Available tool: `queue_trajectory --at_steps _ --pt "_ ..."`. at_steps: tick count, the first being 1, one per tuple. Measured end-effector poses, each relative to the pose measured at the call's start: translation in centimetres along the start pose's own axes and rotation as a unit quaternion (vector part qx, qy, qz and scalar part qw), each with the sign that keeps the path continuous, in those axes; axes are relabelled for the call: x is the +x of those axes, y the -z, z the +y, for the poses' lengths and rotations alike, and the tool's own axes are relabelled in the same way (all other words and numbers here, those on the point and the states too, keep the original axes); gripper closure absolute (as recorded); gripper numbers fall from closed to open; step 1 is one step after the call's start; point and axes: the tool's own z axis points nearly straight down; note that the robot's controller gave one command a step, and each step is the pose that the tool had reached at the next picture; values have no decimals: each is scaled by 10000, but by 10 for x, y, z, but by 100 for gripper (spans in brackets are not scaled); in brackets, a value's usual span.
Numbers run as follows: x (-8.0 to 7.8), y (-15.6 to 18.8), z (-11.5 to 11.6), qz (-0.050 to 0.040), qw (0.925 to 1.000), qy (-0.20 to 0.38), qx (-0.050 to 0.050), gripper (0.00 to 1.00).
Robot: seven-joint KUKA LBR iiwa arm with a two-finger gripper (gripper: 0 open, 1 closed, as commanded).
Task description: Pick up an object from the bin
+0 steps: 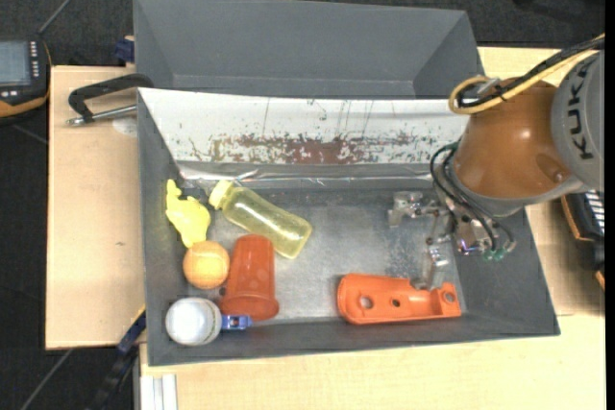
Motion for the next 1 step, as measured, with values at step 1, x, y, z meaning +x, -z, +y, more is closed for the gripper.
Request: queue_trajectory --at_steps 1 --pt "-2 -40 26 -63 9994 346 8 0"
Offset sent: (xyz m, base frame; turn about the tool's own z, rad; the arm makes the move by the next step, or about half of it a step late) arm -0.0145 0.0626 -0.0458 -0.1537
